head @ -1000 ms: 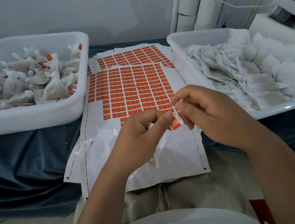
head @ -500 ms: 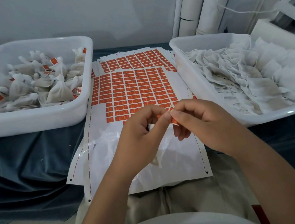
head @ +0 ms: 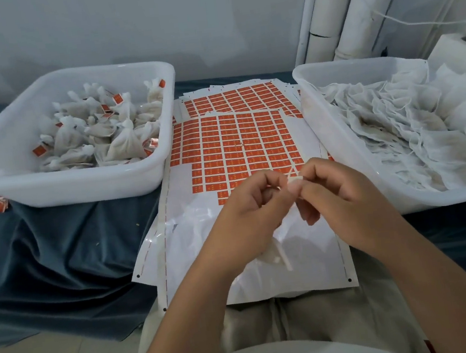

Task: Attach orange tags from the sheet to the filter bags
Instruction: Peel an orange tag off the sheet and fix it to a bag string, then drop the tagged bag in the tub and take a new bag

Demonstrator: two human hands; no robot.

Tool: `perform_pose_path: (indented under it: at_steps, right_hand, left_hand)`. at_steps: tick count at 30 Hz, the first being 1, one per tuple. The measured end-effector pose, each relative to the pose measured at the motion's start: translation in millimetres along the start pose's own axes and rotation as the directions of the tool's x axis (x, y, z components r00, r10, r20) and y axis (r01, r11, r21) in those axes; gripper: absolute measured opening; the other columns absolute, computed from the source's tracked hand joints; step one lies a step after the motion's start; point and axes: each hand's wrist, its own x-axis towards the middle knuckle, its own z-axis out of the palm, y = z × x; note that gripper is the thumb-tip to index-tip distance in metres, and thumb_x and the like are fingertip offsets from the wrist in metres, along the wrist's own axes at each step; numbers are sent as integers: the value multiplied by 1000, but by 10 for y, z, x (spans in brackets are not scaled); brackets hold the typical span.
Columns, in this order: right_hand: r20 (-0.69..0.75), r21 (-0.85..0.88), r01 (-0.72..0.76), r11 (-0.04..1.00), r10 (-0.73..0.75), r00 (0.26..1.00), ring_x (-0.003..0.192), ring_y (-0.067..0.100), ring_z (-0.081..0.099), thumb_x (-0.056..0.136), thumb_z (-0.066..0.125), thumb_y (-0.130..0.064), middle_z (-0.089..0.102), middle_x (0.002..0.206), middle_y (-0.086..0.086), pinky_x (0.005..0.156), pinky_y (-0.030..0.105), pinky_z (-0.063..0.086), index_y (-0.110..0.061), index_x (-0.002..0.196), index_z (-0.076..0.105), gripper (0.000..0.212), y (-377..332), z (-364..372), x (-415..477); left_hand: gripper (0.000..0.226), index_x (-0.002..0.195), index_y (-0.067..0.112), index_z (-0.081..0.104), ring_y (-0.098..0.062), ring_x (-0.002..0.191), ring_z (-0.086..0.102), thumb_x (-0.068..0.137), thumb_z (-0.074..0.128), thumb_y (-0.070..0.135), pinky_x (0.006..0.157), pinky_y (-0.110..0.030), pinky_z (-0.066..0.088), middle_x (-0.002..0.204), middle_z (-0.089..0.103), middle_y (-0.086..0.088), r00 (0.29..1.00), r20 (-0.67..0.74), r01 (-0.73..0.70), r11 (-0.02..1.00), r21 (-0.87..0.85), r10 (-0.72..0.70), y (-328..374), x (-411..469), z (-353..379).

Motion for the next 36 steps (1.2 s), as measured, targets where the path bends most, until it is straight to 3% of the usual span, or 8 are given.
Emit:
perform_pose_path:
  at_steps: [8, 16, 20, 22, 26, 30, 33, 36]
  right_hand:
    - [-69, -212, -75, 974, 62, 996, 68, 11, 68, 101, 38, -57, 70, 71, -4, 69, 27, 50, -24, 74, 62, 49, -2, 12, -11]
    - [-19, -244, -24, 969, 20, 1000, 69, 9, 68, 95, 41, -64, 69, 70, -8, 68, 28, 50, -35, 75, 61, 41, -32, -15, -14]
    - [33, -298, 4, 955, 6, 999, 68, 10, 67, 93, 43, -67, 69, 71, -10, 67, 29, 51, -34, 77, 61, 41, 6, -25, -15]
    - [44, -319, 15, 948, -1, 999, 67, 10, 66, 91, 42, -70, 69, 71, -12, 67, 29, 52, -37, 78, 60, 39, 6, -41, -20]
    - [14, -339, 21, 941, -18, 1000, 66, 10, 66, 88, 43, -70, 69, 71, -13, 64, 28, 53, -36, 76, 60, 40, -57, -112, -29]
    - [-49, -366, 14, 931, -34, 998, 65, 4, 68, 88, 47, -66, 70, 71, -19, 62, 19, 50, -36, 78, 64, 35, -153, -270, -24]
    - [-109, -360, 40, 932, -85, 990, 67, -2, 70, 96, 52, -66, 73, 76, -22, 60, 8, 52, -42, 87, 67, 29, -188, -470, -53]
    - [-293, -426, 11, 904, -150, 944, 66, 1, 71, 96, 54, -72, 75, 81, -19, 59, 12, 51, -40, 101, 71, 36, -13, -860, 9]
  left_hand:
    - [17, 93, 33, 63, 2, 66, 64, 105, 55, 42, 55, -14, 52, 78, 68, 18, 947, -291, -52, 958, 283, 137, 127, 101, -240]
    - [28, 86, 31, 66, 3, 61, 63, 101, 52, 50, 57, -18, 45, 66, 68, 18, 618, -686, 96, 828, 552, 385, 561, 544, -1581]
    - [35, 81, 15, 66, -27, 76, 61, 101, 50, 39, 68, -35, 40, 78, 68, -4, 730, -638, 456, 520, 722, 246, 355, 768, -2148]
    - [33, 72, 13, 60, -28, 68, 55, 99, 54, 31, 64, -35, 37, 73, 64, -9, 759, -616, 502, 413, 760, 210, 304, 823, -2233]
    - [43, 55, 17, 48, -24, 52, 46, 94, 60, 31, 53, -33, 34, 52, 47, -1, 715, -630, 445, 498, 744, 303, 419, 949, -2281]
    - [31, 110, 13, 73, -36, 102, 66, 94, 66, 39, 93, -45, 52, 104, 72, -10, 796, -605, 575, 314, 756, 1, 479, 944, -2207]
    - [42, 127, 20, 68, -32, 112, 66, 94, 61, 46, 96, -44, 50, 119, 72, -5, 753, -641, 525, 449, 723, 150, 493, 760, -2073]
    - [38, 117, 30, 71, -15, 93, 69, 93, 57, 55, 81, -35, 53, 102, 74, 11, 690, -633, 328, 629, 705, 350, 546, 486, -1801]
